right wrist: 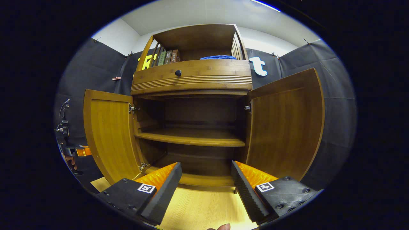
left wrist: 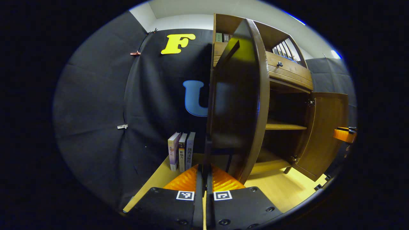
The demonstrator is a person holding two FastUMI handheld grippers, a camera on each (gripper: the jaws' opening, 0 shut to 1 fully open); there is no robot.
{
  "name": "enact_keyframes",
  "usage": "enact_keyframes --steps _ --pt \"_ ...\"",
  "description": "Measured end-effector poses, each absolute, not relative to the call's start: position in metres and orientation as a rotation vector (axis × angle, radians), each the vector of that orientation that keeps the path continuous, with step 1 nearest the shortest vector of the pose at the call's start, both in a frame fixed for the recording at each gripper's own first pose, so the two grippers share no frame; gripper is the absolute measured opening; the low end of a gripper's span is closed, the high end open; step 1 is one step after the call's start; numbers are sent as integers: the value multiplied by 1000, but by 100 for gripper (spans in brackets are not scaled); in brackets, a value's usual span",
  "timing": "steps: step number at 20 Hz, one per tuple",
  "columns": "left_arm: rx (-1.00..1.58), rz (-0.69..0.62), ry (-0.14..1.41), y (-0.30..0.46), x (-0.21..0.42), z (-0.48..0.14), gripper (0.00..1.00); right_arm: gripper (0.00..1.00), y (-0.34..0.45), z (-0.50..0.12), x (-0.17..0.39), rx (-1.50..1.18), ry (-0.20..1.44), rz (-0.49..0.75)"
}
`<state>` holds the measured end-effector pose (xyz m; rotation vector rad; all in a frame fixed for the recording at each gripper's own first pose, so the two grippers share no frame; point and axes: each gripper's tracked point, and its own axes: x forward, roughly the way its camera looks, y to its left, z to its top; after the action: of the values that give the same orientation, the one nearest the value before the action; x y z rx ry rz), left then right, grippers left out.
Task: Open the right door of the double-door shoe cabinet with the right hand, and open the left door with the left hand.
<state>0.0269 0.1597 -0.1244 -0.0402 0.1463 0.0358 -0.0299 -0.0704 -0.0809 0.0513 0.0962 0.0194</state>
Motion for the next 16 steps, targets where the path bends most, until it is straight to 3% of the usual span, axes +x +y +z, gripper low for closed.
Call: enact_keyframes --steps 10,11,16 --pt "26 75 149 157 5 -124 4 100 -77 -78 -30 54 90 27" --pt "34 86 147 158 -1 -123 7 96 -78 -78 -30 54 90 31" --pt "51 138 117 156 -30 -110 10 100 -84 -76 -28 61 89 49"
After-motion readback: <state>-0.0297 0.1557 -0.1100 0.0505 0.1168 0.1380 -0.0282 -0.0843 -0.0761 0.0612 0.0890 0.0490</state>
